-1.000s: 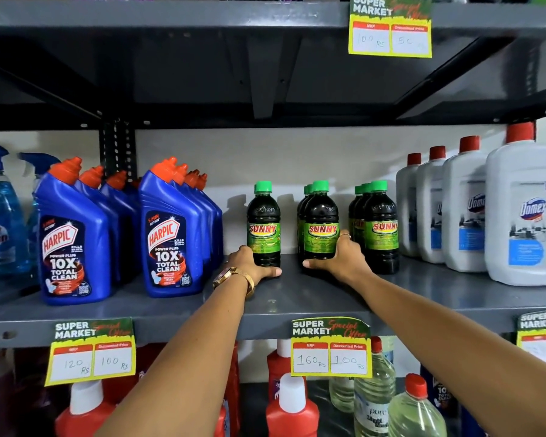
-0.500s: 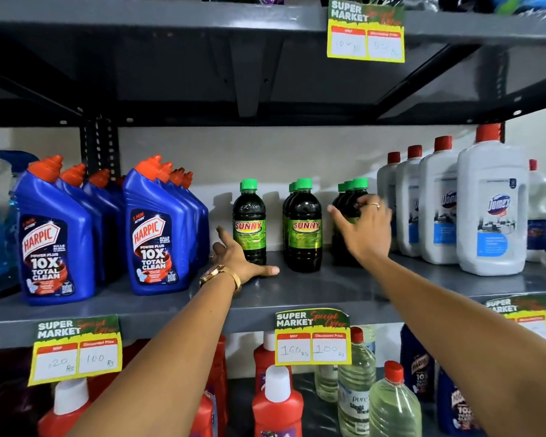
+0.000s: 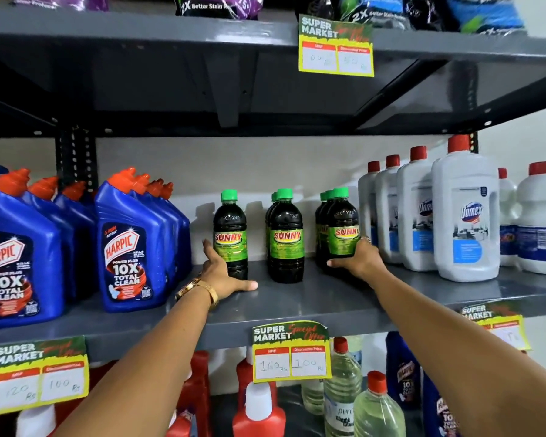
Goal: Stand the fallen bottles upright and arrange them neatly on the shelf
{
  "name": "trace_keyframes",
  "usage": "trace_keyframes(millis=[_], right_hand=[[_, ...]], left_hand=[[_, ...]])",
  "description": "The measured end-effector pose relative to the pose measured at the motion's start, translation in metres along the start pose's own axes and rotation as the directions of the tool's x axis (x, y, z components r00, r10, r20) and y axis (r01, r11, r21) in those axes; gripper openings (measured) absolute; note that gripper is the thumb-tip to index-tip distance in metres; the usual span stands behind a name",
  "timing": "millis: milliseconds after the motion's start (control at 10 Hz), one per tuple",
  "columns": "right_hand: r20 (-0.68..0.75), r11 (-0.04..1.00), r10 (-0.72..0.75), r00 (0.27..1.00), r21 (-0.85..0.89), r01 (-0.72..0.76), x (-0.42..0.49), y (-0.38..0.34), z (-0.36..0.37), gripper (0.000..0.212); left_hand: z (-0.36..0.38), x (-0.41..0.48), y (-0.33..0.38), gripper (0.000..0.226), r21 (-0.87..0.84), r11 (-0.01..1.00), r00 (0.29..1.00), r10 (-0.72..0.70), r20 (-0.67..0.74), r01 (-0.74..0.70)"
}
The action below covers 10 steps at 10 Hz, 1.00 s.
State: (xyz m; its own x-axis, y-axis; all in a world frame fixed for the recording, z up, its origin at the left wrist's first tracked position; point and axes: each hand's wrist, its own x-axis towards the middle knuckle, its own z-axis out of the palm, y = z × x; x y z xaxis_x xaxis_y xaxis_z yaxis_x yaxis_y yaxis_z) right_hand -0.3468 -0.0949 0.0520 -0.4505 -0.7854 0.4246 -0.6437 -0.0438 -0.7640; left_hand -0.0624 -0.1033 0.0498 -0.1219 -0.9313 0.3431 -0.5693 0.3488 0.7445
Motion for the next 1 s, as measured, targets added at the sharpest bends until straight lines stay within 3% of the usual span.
trace_keyframes(millis=[500, 800, 900, 1000], right_hand=[[0.012, 0.995, -0.037, 0.999, -0.091, 0.038, -0.007, -0.004, -0.005, 0.082], [0.009, 1.000, 0.009, 1.000, -0.014, -0.009, -0.008, -0.003, -0.003, 0.088], [0.002, 0.997, 0.048, 0.999, 0.053, -0.048, -0.012, -0.003, -0.002, 0.116], [-0.100, 0.992, 0.066, 0.993, 0.115, -0.054, -0.012, -0.013, -0.014, 0.137]], left_hand=[[0.002, 0.003, -0.002, 0.134, -0.001, 1.000, 1.000, -0.007, -0.027, 0.007], [0.002, 0.006, -0.004, 0.135, 0.012, 0.999, 0.999, -0.034, -0.028, 0.035], [0.001, 0.002, -0.002, 0.137, 0.007, 0.999, 0.998, -0.050, -0.026, 0.050], [0.001, 0.000, 0.000, 0.143, 0.011, 0.999, 0.995, -0.051, -0.080, 0.052]])
